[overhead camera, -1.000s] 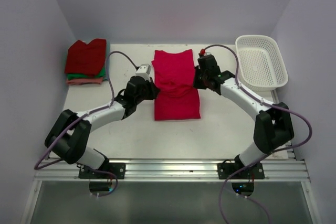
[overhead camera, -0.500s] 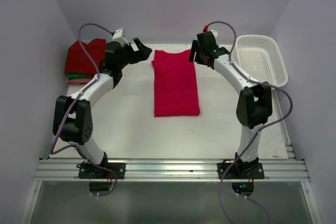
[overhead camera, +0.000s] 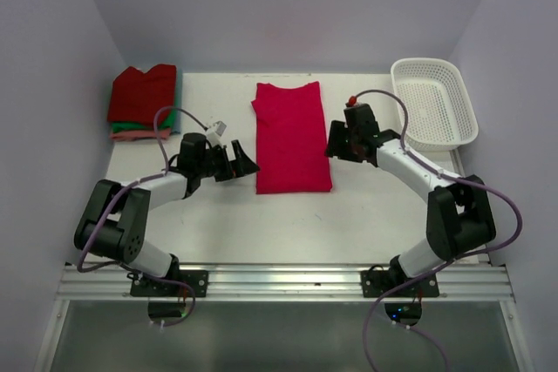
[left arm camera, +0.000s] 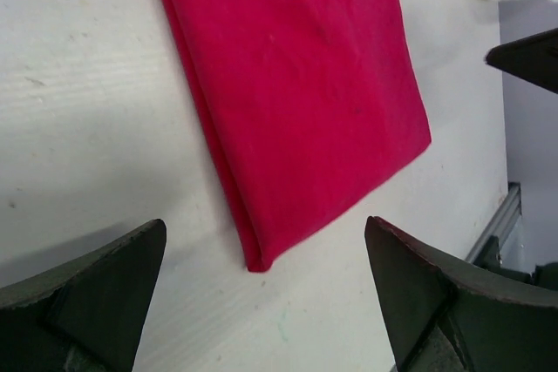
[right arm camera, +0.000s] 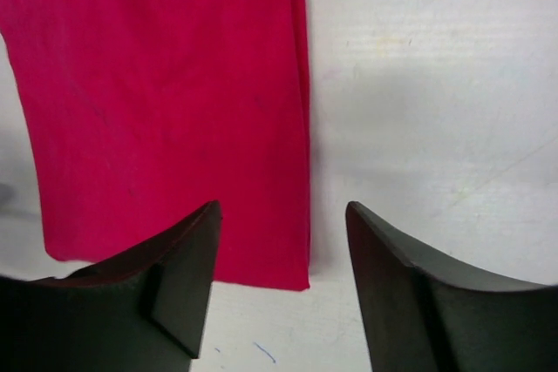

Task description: Fold and stack the t-shirts

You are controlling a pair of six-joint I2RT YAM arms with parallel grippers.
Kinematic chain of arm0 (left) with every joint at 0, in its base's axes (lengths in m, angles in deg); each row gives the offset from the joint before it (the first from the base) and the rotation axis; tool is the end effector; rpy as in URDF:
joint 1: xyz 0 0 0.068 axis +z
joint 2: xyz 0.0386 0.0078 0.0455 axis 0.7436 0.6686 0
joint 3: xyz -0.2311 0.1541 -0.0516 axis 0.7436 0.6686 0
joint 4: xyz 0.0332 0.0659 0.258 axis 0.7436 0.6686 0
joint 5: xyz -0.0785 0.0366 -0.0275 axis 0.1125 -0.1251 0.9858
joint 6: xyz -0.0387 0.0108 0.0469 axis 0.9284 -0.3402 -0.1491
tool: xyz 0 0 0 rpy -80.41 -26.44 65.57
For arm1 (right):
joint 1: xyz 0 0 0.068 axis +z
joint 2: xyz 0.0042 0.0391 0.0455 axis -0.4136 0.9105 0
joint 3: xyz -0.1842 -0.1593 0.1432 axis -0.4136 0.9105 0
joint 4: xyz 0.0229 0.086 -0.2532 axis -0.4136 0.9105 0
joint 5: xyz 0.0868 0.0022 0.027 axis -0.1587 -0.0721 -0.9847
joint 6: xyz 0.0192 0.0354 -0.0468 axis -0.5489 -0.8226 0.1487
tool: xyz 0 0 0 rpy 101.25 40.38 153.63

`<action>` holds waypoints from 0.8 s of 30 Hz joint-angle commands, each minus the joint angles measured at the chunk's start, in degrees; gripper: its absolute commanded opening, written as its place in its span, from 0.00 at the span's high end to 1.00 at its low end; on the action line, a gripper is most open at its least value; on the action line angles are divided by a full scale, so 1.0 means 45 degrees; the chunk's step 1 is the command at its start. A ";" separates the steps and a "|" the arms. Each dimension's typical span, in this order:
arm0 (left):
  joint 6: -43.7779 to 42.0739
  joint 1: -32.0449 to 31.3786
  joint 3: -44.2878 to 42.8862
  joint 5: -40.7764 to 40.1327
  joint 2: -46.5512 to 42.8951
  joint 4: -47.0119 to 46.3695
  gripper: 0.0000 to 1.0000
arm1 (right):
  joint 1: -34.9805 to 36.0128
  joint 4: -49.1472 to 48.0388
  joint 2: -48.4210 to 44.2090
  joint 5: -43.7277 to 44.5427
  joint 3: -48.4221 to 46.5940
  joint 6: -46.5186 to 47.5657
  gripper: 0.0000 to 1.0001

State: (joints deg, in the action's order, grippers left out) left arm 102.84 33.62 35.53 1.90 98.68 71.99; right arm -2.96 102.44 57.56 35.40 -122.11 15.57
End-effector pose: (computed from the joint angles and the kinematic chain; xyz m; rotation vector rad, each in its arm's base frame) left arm 0.2906 -0.0984 0.1595 -0.1076 2.2989 -1.0328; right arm 0.3262 0.1247 0.2402 0.1751 2.4229 0.3168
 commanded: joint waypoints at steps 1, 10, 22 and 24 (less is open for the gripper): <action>0.0210 -0.0136 0.0558 0.1573 -0.1041 -0.0793 0.00 | 0.0052 -0.0709 -0.0537 -0.1732 0.1005 -0.0797 0.41; 0.0132 -0.0215 0.1614 0.2513 -0.0106 -0.0950 0.00 | 0.0052 -0.2309 -0.0147 -0.3668 0.3663 -0.1754 0.35; -0.0044 -0.0663 0.1636 0.1966 0.2198 -0.1689 0.15 | 0.0052 -0.3248 0.0165 -0.3318 0.4621 -0.1969 0.53; 0.0034 -0.0742 0.1499 0.2121 0.3035 -0.1944 0.25 | 0.0052 -0.3326 0.0244 -0.3396 0.4640 -0.1930 0.62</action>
State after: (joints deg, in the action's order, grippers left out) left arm 104.31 31.37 41.54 14.77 105.98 61.14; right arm -2.96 89.83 57.59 19.91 -101.94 7.11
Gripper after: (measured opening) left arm 0.788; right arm 0.403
